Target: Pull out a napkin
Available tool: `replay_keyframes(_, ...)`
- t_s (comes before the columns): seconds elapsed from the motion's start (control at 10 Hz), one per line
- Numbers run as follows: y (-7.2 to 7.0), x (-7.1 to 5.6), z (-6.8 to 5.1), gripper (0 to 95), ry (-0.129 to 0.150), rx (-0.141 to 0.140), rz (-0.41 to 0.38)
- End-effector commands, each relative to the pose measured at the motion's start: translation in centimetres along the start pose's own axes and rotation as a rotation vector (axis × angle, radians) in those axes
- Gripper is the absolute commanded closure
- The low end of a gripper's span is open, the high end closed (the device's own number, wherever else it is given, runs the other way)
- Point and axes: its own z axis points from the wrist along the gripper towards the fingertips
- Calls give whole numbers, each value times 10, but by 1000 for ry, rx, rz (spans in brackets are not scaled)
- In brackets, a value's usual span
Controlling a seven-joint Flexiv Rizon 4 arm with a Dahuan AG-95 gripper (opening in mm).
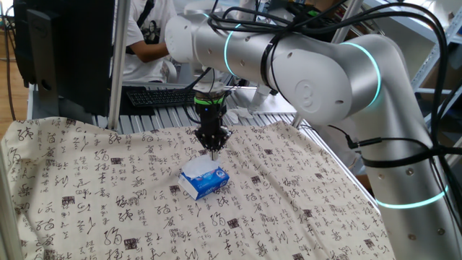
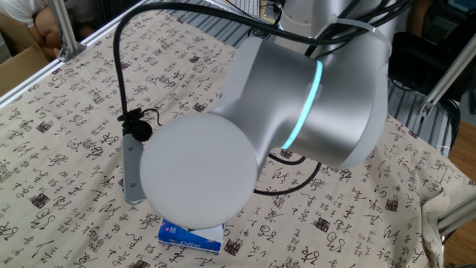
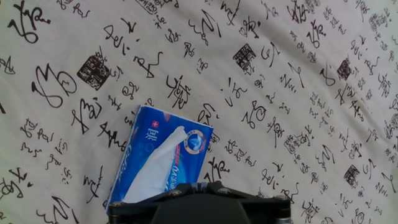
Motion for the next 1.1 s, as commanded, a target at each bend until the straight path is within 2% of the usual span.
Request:
replay_keyframes(0.1, 2, -2, 0, 950, 13, -8, 5)
replay_keyframes(0.3, 4, -3, 0, 950, 15, -5, 13)
replay_keyframes(0.7, 19, -7, -2, 950, 32, 28, 65)
replay_keyframes(1.0, 32, -11, -6, 950, 24, 51, 129)
replay_keyframes(1.1, 36, -12, -7, 950, 10, 64, 162)
